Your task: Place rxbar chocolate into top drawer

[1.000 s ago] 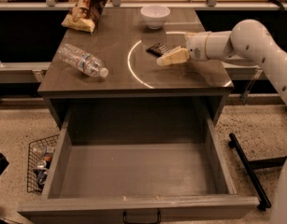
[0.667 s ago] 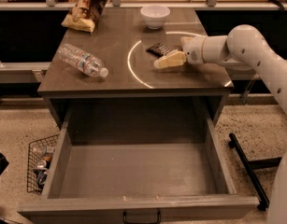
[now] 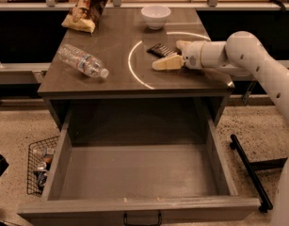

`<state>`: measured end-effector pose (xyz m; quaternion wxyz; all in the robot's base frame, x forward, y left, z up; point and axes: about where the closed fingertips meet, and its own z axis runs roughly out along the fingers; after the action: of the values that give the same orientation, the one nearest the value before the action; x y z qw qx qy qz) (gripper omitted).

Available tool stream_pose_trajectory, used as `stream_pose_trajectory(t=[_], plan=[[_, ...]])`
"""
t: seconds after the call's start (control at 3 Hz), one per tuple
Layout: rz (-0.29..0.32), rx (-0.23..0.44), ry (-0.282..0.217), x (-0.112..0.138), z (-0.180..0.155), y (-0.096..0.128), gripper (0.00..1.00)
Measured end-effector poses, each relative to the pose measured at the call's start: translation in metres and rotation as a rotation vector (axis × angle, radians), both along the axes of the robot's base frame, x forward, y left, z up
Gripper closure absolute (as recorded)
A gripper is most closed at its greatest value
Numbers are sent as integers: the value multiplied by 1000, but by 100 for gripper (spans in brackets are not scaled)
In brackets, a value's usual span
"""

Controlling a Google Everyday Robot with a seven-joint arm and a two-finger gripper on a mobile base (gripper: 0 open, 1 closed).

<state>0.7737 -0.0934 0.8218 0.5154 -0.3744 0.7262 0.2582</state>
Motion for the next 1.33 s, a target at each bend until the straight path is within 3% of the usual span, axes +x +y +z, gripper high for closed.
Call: stream_pose_trajectory(t=[0.67,1.0,1.33], plan=[[0,0,0,0,7,0,86],[1,0,0,0,8,1,100],[1,0,0,0,8,1,100]])
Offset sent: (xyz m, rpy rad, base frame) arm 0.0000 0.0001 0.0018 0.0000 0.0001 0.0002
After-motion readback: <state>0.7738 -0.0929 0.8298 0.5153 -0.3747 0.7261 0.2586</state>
